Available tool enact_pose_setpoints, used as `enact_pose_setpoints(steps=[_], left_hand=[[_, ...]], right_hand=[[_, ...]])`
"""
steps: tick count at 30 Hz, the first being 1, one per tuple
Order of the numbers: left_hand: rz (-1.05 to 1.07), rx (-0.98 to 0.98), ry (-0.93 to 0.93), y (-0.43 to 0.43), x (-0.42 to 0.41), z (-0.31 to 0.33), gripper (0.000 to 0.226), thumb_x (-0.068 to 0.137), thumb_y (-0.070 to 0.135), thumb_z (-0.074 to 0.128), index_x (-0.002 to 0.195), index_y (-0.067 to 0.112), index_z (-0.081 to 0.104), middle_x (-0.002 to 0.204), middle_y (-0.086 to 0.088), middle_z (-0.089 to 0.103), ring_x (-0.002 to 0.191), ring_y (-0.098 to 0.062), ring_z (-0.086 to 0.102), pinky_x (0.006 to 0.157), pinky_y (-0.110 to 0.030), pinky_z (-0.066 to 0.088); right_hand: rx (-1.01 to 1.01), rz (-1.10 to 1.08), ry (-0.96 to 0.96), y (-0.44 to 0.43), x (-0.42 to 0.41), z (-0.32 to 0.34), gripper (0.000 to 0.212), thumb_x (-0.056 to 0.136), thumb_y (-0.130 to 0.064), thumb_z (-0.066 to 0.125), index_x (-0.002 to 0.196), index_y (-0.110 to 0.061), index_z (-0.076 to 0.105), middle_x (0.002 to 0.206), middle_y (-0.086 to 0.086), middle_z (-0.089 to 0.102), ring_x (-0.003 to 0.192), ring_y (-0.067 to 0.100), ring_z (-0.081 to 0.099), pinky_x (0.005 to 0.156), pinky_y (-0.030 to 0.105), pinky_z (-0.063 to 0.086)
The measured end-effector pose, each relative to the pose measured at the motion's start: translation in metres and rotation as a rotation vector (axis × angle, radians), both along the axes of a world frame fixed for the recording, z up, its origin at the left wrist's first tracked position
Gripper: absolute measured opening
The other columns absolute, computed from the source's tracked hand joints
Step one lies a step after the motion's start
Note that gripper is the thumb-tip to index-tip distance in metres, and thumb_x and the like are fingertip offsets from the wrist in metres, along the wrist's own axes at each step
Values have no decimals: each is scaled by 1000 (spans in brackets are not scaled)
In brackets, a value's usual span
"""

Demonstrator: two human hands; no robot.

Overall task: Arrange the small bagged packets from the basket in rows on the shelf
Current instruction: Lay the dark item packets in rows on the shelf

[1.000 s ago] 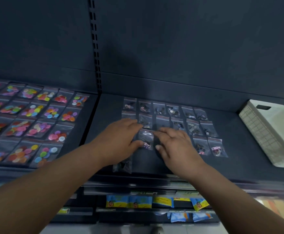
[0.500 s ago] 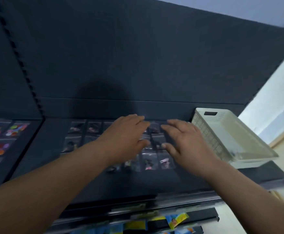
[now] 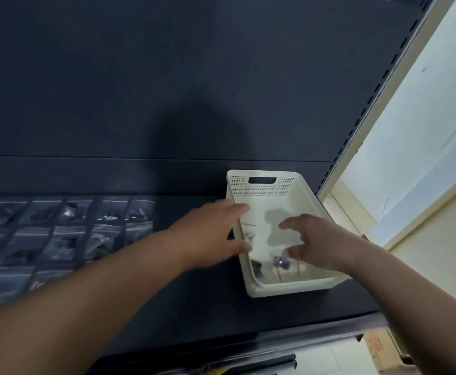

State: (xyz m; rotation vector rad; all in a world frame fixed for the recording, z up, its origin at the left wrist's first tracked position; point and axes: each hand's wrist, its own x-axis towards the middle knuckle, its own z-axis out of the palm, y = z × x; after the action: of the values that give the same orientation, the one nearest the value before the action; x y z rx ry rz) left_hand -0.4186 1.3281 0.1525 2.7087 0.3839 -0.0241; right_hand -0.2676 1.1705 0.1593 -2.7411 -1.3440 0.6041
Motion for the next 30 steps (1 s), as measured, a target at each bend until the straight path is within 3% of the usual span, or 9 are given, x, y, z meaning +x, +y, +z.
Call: enact_pose_setpoints(steps=[4,8,10,15,19,22,25,28,30], left_hand=[[11,-28,78,-5,19,-6,78,76,59,65,141,28,35,144,12,36,130,-12,37,107,-33,35],[5,-73,52,-6,31,-11,80,71,59,69,139,28,40,145,17,35,131,-7,35,108,-29,33],[1,-92,47,-7,35,-15,87,70,61,69,143,28,35,151,16,28,136,-7,30,111,-31,31],[31,-81,74,-11,45,-22,99,70,64,67,150,24,23,158,10,12,144,-9,15,117,-33,21],[48,-94,79,-13,48,-23,100,70,64,67,150,25,22,158,10,10,144,-10,13,117,-31,19],[49,-87,72,-16,50,-24,99,70,64,67,150,24,23,159,10,10,144,-10,14,117,-33,20],[62,-98,66,-17,50,-25,99,69,64,67,149,25,23,158,11,11,144,-10,16,117,-34,22],[60,-105,52,-18,50,-25,99,69,64,68,149,24,26,157,11,14,143,-10,20,116,-34,25],[62,-108,51,-20,50,-24,98,69,63,68,149,25,26,158,11,15,142,-10,20,116,-33,24]], right_hand=[[-217,23,86,-2,20,-20,79,78,-40,70,144,-31,28,144,-4,37,129,19,42,102,28,37],[-185,31,160,4,25,-40,104,65,-48,78,147,-37,13,142,-4,32,125,22,44,99,35,42],[-157,67,142,9,22,-44,106,62,-53,78,145,-39,14,137,-5,30,120,22,47,91,32,43],[-101,210,19,20,18,-52,69,67,-52,73,125,-30,43,114,-2,41,95,21,55,74,28,43],[-66,302,49,25,25,-52,22,82,-38,62,92,-19,55,90,-1,55,82,19,54,61,26,38],[24,244,114,24,38,-50,10,85,-22,55,80,-14,55,83,4,62,79,22,59,68,31,46],[160,81,276,21,50,-47,13,84,-11,55,72,-14,51,74,8,66,68,25,66,64,36,55],[238,11,309,19,58,-48,12,82,-8,54,88,-18,51,74,7,65,62,25,68,63,41,57],[200,-8,334,21,59,-51,41,81,-10,59,118,-25,47,79,4,63,63,23,67,64,39,59]])
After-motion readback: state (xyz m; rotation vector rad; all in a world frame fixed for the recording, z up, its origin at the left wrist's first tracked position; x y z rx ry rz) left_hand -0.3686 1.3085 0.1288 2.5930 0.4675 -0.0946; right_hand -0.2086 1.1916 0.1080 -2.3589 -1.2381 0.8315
